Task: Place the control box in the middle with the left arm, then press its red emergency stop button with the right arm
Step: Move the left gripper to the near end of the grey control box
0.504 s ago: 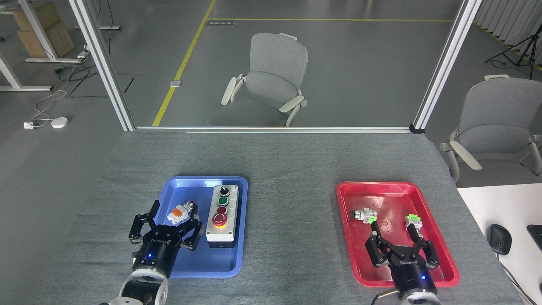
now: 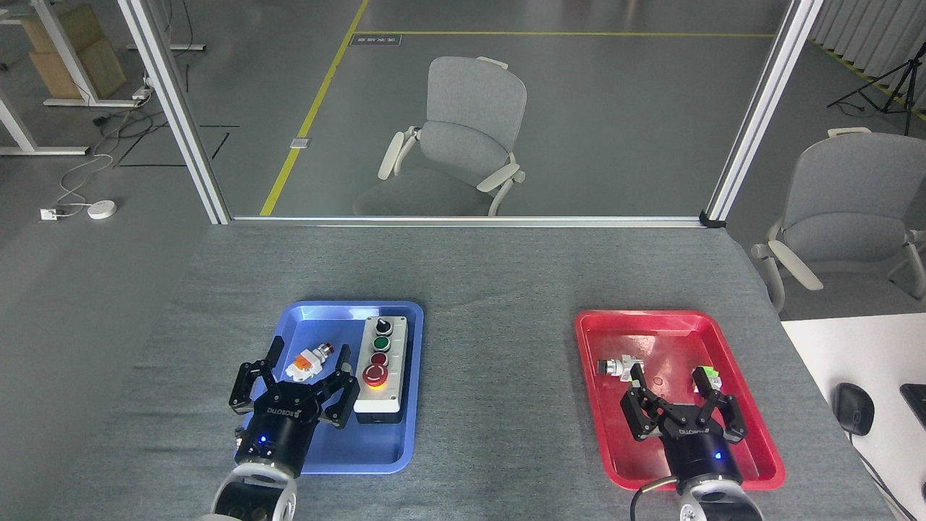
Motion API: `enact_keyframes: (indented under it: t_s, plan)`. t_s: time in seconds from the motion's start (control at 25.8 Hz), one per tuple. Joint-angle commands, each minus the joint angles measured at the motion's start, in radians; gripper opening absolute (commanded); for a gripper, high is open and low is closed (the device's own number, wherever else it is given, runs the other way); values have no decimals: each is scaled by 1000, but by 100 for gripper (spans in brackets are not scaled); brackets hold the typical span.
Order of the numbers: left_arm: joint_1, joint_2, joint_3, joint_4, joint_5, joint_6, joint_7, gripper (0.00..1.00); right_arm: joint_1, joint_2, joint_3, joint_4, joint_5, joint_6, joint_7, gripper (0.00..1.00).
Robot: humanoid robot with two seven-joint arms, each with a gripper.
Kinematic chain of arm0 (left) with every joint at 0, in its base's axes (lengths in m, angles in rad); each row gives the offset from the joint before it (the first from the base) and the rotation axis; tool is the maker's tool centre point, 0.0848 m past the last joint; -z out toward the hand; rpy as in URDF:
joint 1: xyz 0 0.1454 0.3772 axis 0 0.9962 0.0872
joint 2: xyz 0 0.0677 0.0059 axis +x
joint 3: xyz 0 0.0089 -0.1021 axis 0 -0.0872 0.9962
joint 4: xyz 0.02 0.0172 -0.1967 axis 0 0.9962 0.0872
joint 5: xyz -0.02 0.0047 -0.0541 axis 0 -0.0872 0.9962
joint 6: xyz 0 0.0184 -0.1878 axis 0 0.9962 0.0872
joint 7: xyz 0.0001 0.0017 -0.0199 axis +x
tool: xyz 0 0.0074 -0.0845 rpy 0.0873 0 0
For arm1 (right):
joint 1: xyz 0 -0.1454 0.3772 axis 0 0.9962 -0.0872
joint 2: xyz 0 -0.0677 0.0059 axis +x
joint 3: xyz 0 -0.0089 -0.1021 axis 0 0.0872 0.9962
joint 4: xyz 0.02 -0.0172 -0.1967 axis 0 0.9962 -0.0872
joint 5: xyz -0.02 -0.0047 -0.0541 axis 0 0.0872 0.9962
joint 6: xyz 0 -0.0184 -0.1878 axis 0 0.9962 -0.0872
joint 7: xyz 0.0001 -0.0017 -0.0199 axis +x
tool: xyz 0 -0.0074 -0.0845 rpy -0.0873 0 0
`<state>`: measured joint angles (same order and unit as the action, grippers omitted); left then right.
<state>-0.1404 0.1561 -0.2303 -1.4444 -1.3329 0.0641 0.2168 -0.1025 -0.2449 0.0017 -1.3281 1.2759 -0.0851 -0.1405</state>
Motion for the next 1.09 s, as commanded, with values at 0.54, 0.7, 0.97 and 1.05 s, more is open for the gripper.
enact_keyframes:
  t_s: [0.54,0.7,0.97,1.05]
  plan:
    - [-91,-171,-81,331,-42,146,-76,99,-5,-37,6,-62,13,-19,1,98]
    - [-87,-170,-80,331,-39,146,-76,99,-17,-37,3,-62,13,-19,1,98]
    - [-93,-184,-80,377,-40,146,-76,99,-23,-45,-12,-57,13,-19,1,98]
    - [-97,-191,-80,400,-40,145,-74,99,-20,-36,-17,-57,13,-21,1,98]
